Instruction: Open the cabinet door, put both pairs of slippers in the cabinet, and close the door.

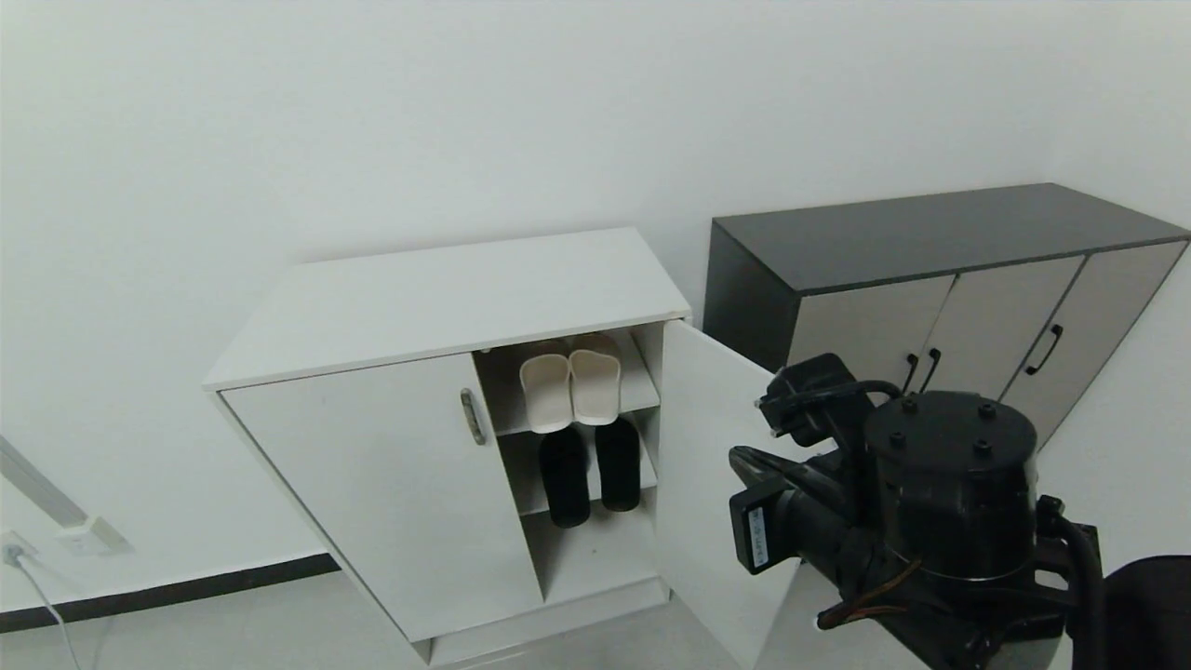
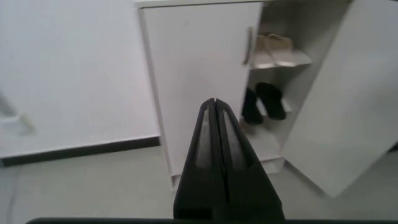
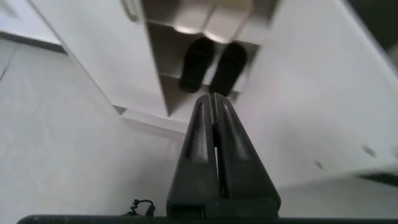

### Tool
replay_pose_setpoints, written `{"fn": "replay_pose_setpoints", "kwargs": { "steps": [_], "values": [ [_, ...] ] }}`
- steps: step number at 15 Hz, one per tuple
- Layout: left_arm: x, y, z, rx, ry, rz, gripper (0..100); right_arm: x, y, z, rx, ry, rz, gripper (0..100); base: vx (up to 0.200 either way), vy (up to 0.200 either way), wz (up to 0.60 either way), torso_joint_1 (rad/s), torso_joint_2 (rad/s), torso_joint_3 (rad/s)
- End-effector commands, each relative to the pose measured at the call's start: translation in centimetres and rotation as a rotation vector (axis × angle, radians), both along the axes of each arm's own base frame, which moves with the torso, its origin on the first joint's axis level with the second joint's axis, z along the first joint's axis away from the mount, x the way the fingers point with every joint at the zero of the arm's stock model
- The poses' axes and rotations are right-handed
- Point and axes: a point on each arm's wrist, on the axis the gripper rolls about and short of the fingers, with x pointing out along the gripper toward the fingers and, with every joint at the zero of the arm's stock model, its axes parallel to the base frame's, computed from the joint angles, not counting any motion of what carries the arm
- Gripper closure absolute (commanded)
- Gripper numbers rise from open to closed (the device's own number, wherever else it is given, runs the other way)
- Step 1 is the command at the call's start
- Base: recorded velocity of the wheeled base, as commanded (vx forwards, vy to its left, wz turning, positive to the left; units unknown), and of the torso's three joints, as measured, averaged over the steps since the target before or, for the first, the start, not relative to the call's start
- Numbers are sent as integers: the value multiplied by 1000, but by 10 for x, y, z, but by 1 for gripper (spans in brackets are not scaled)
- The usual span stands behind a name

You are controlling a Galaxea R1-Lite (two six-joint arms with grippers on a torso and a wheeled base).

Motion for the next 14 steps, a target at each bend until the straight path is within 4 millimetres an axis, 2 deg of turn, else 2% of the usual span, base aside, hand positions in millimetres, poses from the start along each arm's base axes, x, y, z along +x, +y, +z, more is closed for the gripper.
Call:
{"fn": "replay_pose_setpoints", "kwargs": {
  "steps": [1,6,11,14],
  "values": [
    [0,0,0,0,1,1,100,0,0,0,1,-1,1,100,0,0,0,0,0,0],
    [0,0,0,0,1,-1,100,2,-3,0,0,0,-11,100,0,0,0,0,0,0],
    [0,0,0,1,1,-2,100,3,-3,-1,-1,1,-13,100,-200,0,0,3,1,0],
    [0,0,0,1,1,-1,100,5,-4,-1,-1,1,-22,100,0,0,0,0,0,0]
  ]
}}
